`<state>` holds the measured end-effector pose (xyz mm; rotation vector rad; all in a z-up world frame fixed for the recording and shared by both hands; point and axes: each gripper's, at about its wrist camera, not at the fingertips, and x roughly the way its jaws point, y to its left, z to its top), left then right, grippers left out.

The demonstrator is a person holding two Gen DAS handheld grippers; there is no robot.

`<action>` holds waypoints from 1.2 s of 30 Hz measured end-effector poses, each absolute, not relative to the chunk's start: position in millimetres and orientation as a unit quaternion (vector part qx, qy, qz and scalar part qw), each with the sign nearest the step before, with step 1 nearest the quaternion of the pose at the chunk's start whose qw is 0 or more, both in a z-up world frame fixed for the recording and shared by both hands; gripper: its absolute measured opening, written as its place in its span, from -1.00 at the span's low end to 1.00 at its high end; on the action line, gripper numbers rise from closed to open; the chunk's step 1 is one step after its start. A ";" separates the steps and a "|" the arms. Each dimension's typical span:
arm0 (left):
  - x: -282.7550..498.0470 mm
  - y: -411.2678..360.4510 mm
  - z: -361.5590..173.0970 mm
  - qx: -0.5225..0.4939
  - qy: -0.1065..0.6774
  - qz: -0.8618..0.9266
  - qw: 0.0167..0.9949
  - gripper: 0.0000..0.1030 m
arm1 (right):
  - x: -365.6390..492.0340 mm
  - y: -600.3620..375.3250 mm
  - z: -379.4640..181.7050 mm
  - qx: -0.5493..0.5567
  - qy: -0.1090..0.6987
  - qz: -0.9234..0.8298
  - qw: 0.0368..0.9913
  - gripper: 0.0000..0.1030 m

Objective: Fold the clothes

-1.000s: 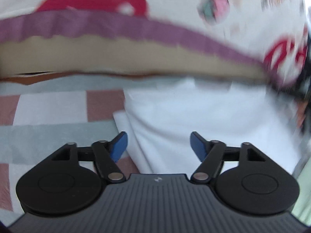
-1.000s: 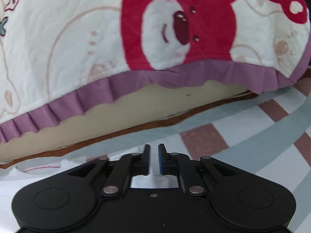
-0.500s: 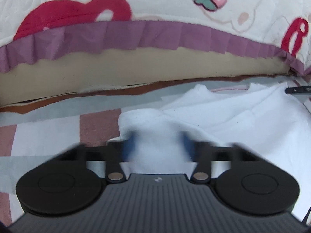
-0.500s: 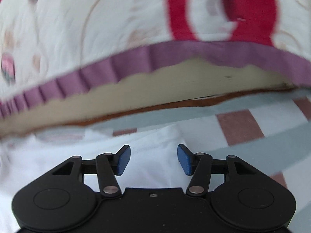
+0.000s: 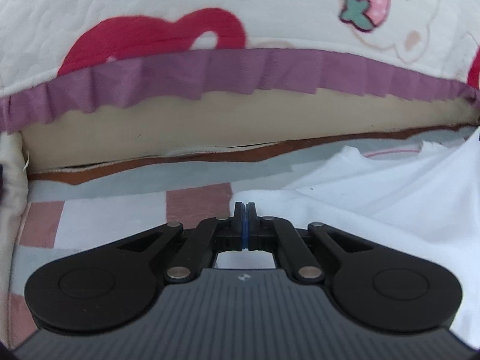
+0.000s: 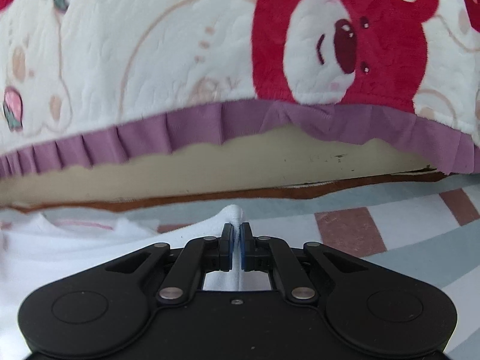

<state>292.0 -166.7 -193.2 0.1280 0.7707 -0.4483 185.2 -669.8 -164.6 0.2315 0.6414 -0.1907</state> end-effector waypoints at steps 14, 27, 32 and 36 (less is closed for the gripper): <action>300.3 -155.2 -213.6 -0.013 0.397 -0.234 0.887 0.11 | 191.0 -671.2 -170.4 0.104 0.328 -0.152 0.927 -0.92; 282.7 -166.5 -174.3 0.054 0.317 -0.241 0.916 -0.90 | 155.8 -672.6 -146.6 0.135 0.256 -0.127 0.949 -0.92; 293.2 -153.4 -188.1 0.033 0.334 -0.170 0.926 -0.84 | 168.5 -674.3 -156.6 0.114 0.284 -0.150 0.940 -0.92; 288.5 -133.6 -194.3 -0.014 0.357 -0.133 0.925 -0.31 | 170.5 -658.0 -156.6 0.081 0.291 -0.173 0.938 -0.60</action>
